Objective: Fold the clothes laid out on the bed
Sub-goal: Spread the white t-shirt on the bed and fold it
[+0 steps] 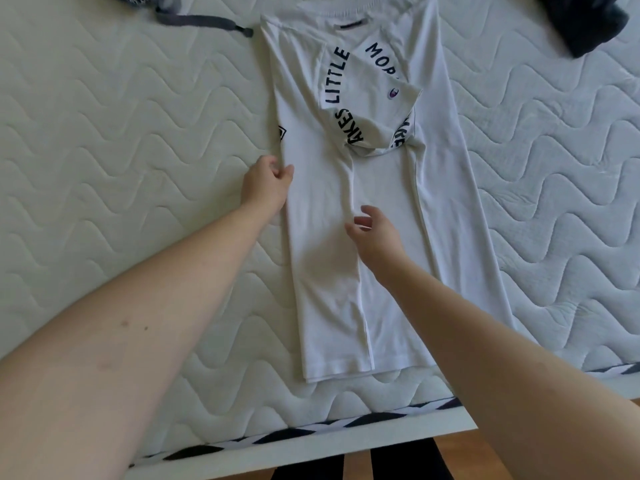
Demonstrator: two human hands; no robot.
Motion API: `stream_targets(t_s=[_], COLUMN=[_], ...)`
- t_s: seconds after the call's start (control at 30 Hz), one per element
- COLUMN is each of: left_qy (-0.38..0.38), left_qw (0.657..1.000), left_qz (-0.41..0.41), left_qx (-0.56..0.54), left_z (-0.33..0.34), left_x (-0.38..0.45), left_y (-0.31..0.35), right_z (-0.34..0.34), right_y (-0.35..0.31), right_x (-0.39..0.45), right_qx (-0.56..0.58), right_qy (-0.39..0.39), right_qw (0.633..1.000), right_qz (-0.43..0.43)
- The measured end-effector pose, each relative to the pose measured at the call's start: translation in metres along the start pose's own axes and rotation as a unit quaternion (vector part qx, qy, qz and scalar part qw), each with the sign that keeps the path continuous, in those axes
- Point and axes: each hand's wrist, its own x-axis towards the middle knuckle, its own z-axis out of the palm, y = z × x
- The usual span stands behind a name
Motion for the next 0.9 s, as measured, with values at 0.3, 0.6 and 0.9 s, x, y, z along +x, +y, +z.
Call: stream_targets(t_s=[0.3, 0.6, 0.9], left_qy=[0.0, -0.018, -0.043], left_qw=[0.997, 0.995, 0.989], left_qz=[-0.006, -0.03, -0.09], left_qx=[0.081, 0.095, -0.107], left_z=[-0.006, -0.006, -0.012], left_x=[0.097, 0.117, 0.13], left_y=[0.04, 0.048, 0.024], right_z=[0.008, 0.021, 0.024], right_y=[-0.017, -0.044, -0.06], right_x=[0.042, 0.084, 0.115], right_qx=[-0.015, 0.024, 0.078], right_qy=[0.046, 0.075, 0.096], right_qw=[0.999, 0.997, 0.992], right_qz=[-0.017, 0.001, -0.005])
